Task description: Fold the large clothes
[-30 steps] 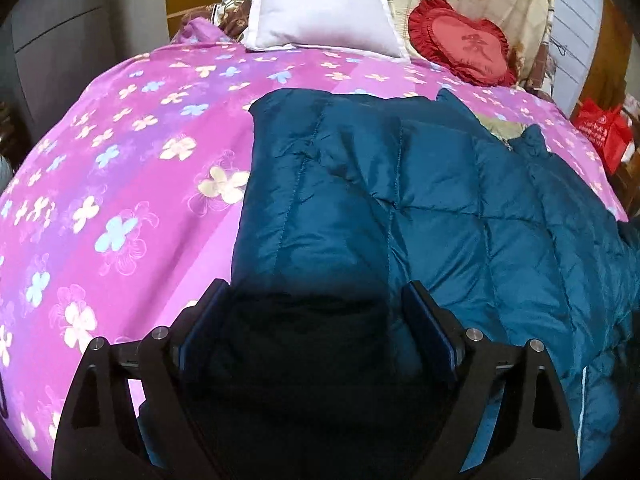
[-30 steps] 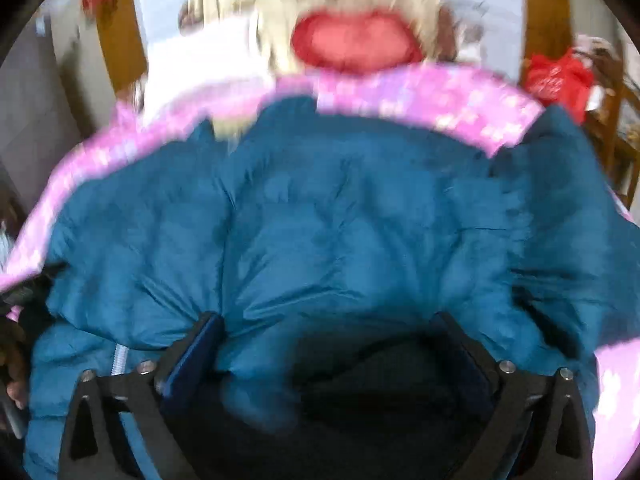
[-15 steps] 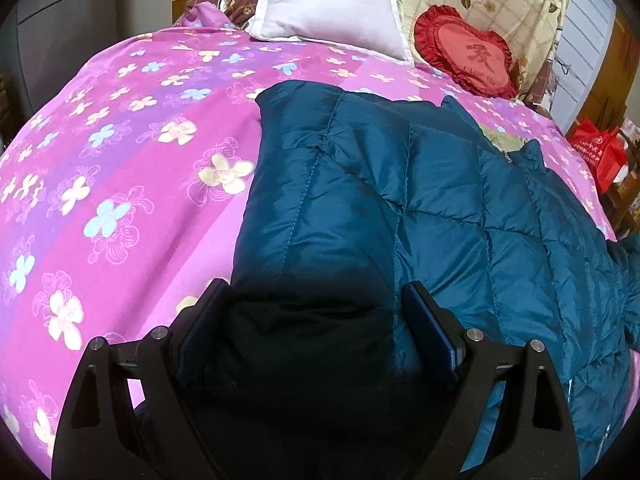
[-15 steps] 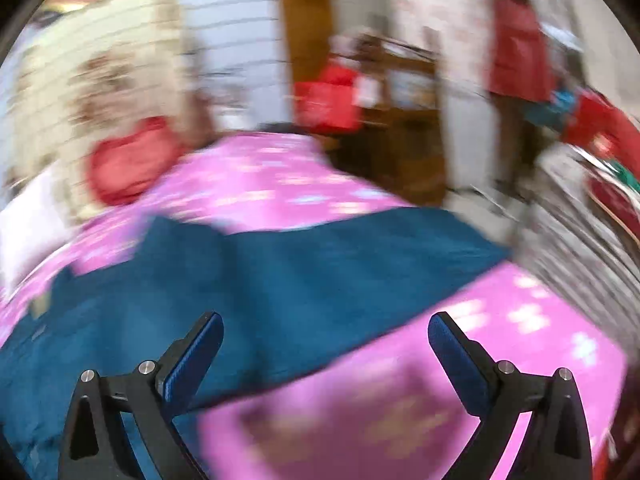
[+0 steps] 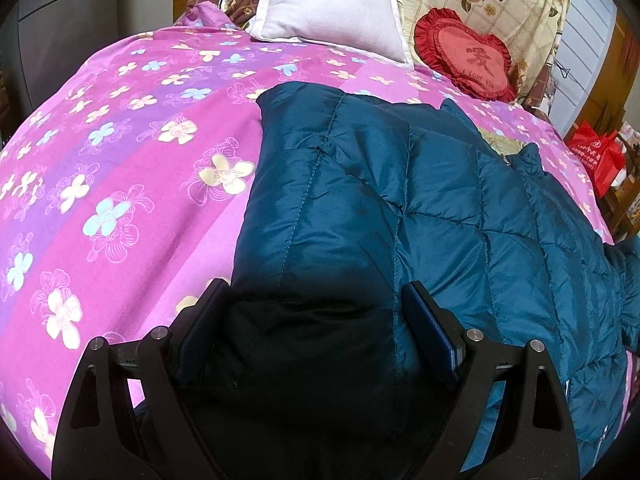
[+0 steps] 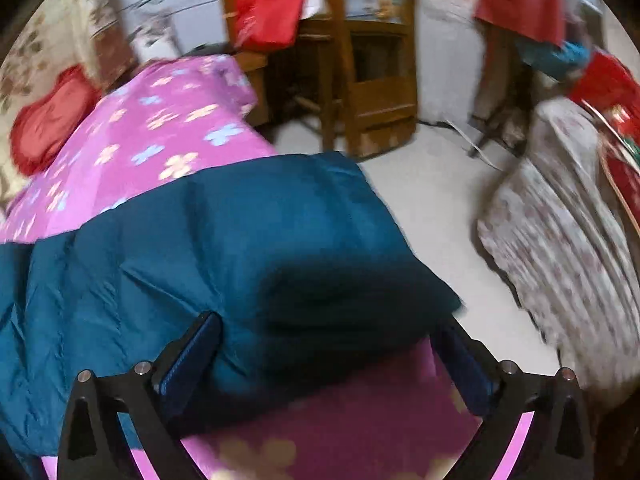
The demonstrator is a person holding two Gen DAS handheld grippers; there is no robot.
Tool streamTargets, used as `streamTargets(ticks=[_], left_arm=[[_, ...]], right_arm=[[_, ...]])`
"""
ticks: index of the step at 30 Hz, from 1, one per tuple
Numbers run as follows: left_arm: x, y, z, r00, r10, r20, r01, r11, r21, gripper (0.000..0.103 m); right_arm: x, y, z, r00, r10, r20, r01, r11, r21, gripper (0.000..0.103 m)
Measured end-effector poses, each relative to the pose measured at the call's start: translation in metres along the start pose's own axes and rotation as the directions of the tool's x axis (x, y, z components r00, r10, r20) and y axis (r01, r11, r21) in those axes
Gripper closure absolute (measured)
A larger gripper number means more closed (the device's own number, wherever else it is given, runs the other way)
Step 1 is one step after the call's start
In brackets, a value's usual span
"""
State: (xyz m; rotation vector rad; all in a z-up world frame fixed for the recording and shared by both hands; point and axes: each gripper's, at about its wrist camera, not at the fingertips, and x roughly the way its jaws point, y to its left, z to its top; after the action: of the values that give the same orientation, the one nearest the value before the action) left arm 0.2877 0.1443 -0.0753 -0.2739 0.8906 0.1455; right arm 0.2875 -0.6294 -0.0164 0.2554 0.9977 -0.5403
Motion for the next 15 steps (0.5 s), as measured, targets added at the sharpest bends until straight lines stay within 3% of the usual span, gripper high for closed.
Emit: streamTargets(ticks=[2, 4, 6, 9, 15], left_arm=[[0.000, -0.001, 0.000, 1.000, -0.001, 0.000, 0.001, 1.000, -0.001, 0.015], [0.000, 0.000, 0.001, 1.000, 0.001, 0.000, -0.001, 1.000, -0.001, 0.015], [0.000, 0.000, 0.001, 1.000, -0.001, 0.001, 0.001, 1.000, -0.002, 0.015], [0.000, 0.000, 0.000, 1.000, -0.001, 0.000, 0.001, 1.000, 0.000, 0.015], [0.000, 0.000, 0.001, 1.000, -0.002, 0.001, 0.002, 1.000, -0.001, 0.015]], right_arm=[[0.002, 0.003, 0.000, 1.000, 0.021, 0.006, -0.021, 0.999, -0.024, 0.000], [-0.002, 0.008, -0.002, 0.998, 0.045, 0.038, -0.043, 0.997, -0.063, 0.010], [-0.004, 0.020, -0.006, 0.996, 0.061, 0.071, -0.052, 0.992, -0.119, 0.046], [-0.017, 0.042, -0.017, 0.989, -0.020, 0.148, 0.049, 0.980, -0.192, 0.077], [-0.076, 0.089, -0.043, 0.956, -0.039, 0.292, 0.122, 0.954, -0.275, 0.089]])
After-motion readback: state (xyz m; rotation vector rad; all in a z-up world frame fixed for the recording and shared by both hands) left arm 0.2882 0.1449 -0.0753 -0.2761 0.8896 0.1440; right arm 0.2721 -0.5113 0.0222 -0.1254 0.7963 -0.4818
